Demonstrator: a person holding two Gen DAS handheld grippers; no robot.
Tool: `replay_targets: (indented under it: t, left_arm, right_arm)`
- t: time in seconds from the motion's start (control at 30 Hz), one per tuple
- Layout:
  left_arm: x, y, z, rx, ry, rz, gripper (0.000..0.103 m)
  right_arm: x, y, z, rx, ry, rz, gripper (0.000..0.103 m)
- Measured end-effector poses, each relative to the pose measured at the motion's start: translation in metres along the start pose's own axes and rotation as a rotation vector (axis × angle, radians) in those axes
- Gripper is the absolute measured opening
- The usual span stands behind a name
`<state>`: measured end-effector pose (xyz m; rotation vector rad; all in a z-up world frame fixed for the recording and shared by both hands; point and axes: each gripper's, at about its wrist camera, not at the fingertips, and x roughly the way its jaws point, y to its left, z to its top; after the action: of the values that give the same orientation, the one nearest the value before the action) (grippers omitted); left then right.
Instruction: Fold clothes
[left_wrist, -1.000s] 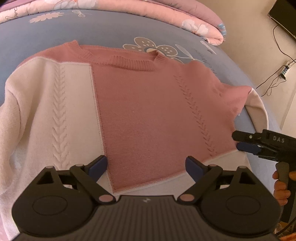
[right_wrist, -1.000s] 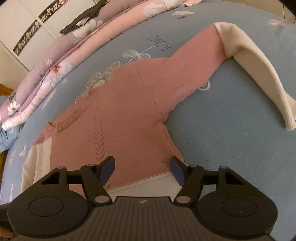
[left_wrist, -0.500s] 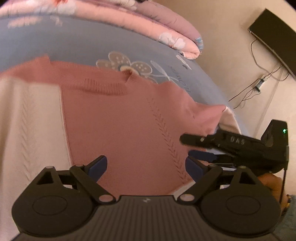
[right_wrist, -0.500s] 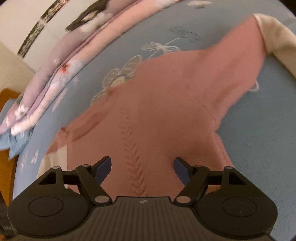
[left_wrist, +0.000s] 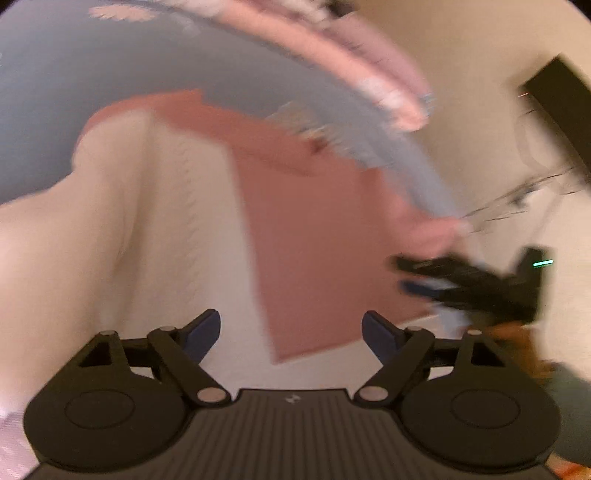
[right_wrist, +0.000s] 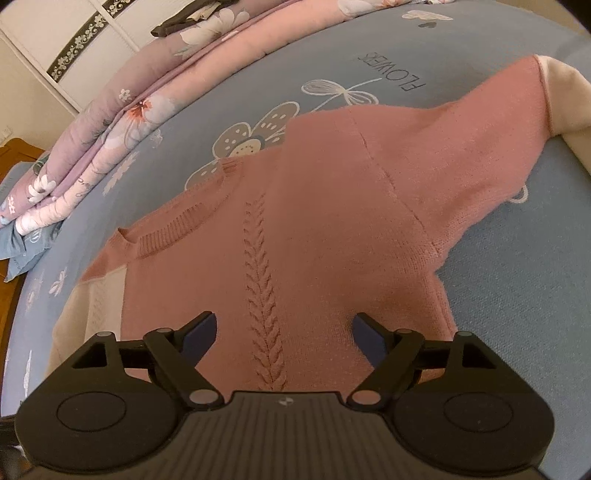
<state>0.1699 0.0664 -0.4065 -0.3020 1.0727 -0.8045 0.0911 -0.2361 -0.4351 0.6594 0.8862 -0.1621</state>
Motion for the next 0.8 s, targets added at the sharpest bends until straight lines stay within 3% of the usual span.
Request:
replay_targets:
  t: [0.07, 0.13, 0.17, 0.2, 0.27, 0.33, 0.53, 0.73, 0.77, 0.8]
  left_arm:
    - [-0.022, -0.005, 0.013, 0.042, -0.05, -0.047, 0.083]
    - [-0.039, 0.0, 0.031, 0.108, -0.082, 0.011, 0.083]
    - [-0.046, 0.005, 0.04, 0.137, -0.088, 0.053, 0.077]
    - [-0.05, 0.016, 0.05, 0.151, -0.079, 0.105, 0.058]
    - [-0.05, 0.049, 0.067, 0.125, -0.022, 0.206, 0.04]
    - [-0.049, 0.078, 0.079, 0.143, 0.017, 0.288, 0.04]
    - [-0.036, 0.105, 0.086, 0.311, 0.199, 0.367, 0.04]
    - [-0.023, 0.119, 0.087, 0.299, 0.332, 0.353, 0.041]
    - [-0.023, 0.118, 0.088, 0.293, 0.336, 0.337, 0.039]
    - [-0.023, 0.115, 0.088, 0.298, 0.345, 0.314, 0.029]
  right_arm:
    - [-0.001, 0.001, -0.001, 0.001, 0.002, -0.006, 0.088]
    - [0.001, 0.003, 0.0, -0.01, 0.005, -0.009, 0.089]
    - [0.002, 0.004, 0.0, -0.012, 0.007, -0.012, 0.089]
    - [0.003, 0.005, 0.0, -0.013, 0.008, -0.017, 0.089]
    - [0.004, 0.006, 0.0, -0.009, 0.008, -0.024, 0.09]
    - [0.004, 0.006, 0.0, 0.007, 0.002, -0.028, 0.09]
    - [0.005, 0.008, 0.0, 0.015, -0.004, -0.038, 0.091]
    - [0.006, 0.011, -0.001, -0.001, -0.002, -0.055, 0.092]
    - [0.006, 0.012, -0.001, -0.004, -0.001, -0.06, 0.092]
    - [0.006, 0.013, -0.001, -0.009, 0.001, -0.065, 0.092]
